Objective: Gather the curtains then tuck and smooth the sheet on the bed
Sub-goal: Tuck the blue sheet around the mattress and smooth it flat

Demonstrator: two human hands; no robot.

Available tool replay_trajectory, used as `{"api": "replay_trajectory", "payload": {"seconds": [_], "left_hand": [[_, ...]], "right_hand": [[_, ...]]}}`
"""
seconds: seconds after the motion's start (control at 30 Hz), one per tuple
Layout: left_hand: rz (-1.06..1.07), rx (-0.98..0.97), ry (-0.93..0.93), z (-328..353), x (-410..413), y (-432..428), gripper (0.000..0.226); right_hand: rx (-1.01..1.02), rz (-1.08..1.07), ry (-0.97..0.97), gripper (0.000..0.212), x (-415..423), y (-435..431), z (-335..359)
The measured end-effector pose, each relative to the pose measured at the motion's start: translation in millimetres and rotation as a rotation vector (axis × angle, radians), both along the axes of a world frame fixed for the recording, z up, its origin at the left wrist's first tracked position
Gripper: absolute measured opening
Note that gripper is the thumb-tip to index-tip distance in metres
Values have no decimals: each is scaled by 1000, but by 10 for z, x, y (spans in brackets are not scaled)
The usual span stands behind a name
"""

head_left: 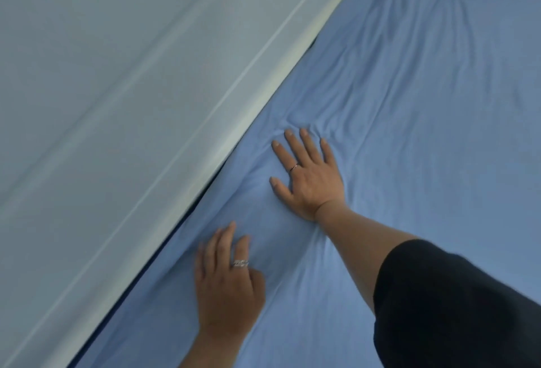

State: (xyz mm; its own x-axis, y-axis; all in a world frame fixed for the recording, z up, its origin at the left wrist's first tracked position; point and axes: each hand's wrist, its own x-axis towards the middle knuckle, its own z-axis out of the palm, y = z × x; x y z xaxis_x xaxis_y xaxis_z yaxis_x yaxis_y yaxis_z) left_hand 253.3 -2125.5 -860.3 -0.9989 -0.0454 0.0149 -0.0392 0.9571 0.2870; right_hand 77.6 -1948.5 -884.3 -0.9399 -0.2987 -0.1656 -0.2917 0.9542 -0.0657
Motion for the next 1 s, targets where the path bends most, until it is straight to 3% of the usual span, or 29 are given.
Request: {"api": "replay_trajectory", "payload": {"seconds": [0.27, 0.37, 0.5, 0.77, 0.87, 1.0], "left_hand": [[214, 21, -150, 76, -740, 767, 64], [257, 85, -85, 39, -1030, 958, 54], [96, 108, -91, 4, -1653, 1324, 57], [108, 93, -73, -245, -3250, 2301, 69], [208, -3, -3, -359, -3703, 2479, 64], [235, -58, 30, -400, -3736, 2475, 62]], "right_hand": [[-150, 69, 15, 75, 1, 103, 21], [-144, 318, -9, 74, -387, 385, 70], [36, 585, -58, 71, -1407, 1000, 134], [43, 365, 58, 74, -2769, 1797, 53], [-78, 314, 128, 70, -2837, 1823, -2], [-346, 402, 372, 48, -2848, 1889, 6]]}}
